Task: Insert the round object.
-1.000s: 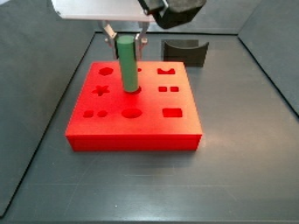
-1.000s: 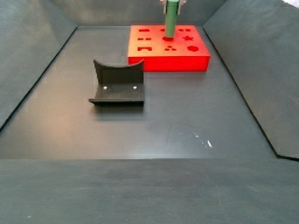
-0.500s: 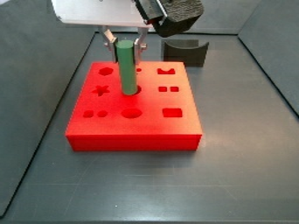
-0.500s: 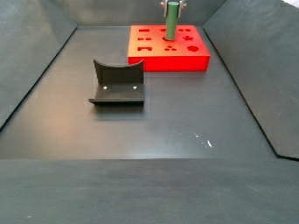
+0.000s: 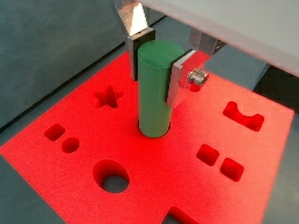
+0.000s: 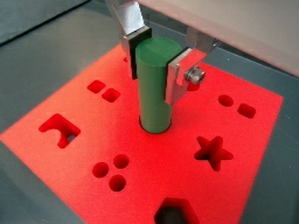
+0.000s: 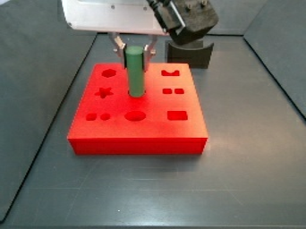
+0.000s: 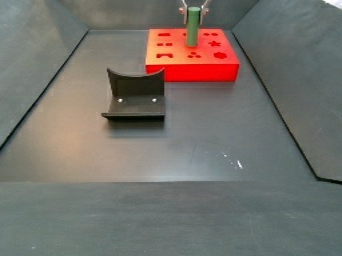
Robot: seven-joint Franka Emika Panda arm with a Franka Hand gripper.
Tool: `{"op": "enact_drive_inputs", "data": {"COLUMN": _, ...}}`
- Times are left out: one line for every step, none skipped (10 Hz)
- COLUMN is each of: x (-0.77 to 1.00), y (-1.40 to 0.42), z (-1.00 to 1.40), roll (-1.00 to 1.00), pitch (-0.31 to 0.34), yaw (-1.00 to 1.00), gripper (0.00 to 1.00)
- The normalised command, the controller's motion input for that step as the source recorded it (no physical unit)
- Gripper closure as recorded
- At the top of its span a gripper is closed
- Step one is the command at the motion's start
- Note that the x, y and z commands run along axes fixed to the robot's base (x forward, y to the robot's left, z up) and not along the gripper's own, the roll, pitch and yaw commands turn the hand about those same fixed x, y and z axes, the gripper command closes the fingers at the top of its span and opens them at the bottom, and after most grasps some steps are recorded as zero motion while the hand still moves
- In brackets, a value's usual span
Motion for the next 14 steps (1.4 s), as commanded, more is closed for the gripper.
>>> {"op": "enact_drive_inputs", "data": {"x": 0.0, "y": 0.0, "z": -0.27, "roll": 0.1, "pitch": 0.0, "yaw": 0.0, "gripper": 1.0}}
{"op": "enact_drive_inputs", "data": {"x": 0.0, "y": -0.01, "z": -0.44, "roll": 0.05, "pitch": -0.059, "yaw": 0.0, "gripper": 1.0}}
{"op": "enact_drive_inputs", "data": {"x": 0.0, "y": 0.0, "z": -0.54, "roll": -0.02, "pitch": -0.109, "yaw": 0.03, "gripper": 1.0}}
{"op": "enact_drive_inputs", "data": {"x": 0.0, "y": 0.0, "z": -0.84, "roll": 0.0, "pitch": -0.204, "yaw": 0.06, "gripper": 1.0}}
{"op": "enact_drive_inputs", "data": {"x": 0.0, "y": 0.0, "z": -0.83, "roll": 0.05, "pitch": -0.203, "yaw": 0.07, "gripper": 1.0}}
{"op": "enact_drive_inputs", "data": {"x": 0.0, "y": 0.0, "z": -0.82, "roll": 0.07, "pitch": -0.199, "yaw": 0.08, "gripper": 1.0}}
{"op": "enact_drive_inputs", "data": {"x": 0.04, "y": 0.0, "z": -0.81, "roll": 0.06, "pitch": -0.203, "yaw": 0.05, "gripper": 1.0}}
{"op": "enact_drive_inputs", "data": {"x": 0.1, "y": -0.05, "z": -0.79, "roll": 0.03, "pitch": -0.214, "yaw": 0.05, "gripper": 1.0}}
{"op": "enact_drive_inputs", "data": {"x": 0.11, "y": -0.06, "z": -0.8, "roll": 0.03, "pitch": -0.211, "yaw": 0.04, "gripper": 1.0}}
{"op": "enact_drive_inputs", "data": {"x": 0.03, "y": -0.01, "z": -0.7, "roll": 0.13, "pitch": -0.166, "yaw": 0.07, "gripper": 1.0}}
{"op": "enact_drive_inputs", "data": {"x": -0.03, "y": -0.03, "z": -0.35, "roll": 0.45, "pitch": -0.024, "yaw": 0.28, "gripper": 1.0}}
{"op": "enact_drive_inputs", "data": {"x": 0.0, "y": -0.05, "z": -0.23, "roll": 0.5, "pitch": -0.006, "yaw": 0.34, "gripper": 1.0}}
{"op": "enact_drive_inputs", "data": {"x": 0.0, "y": -0.03, "z": -0.17, "roll": 0.5, "pitch": 0.0, "yaw": 0.36, "gripper": 1.0}}
{"op": "enact_drive_inputs", "data": {"x": 0.0, "y": -0.06, "z": -0.18, "roll": 0.5, "pitch": 0.0, "yaw": 0.33, "gripper": 1.0}}
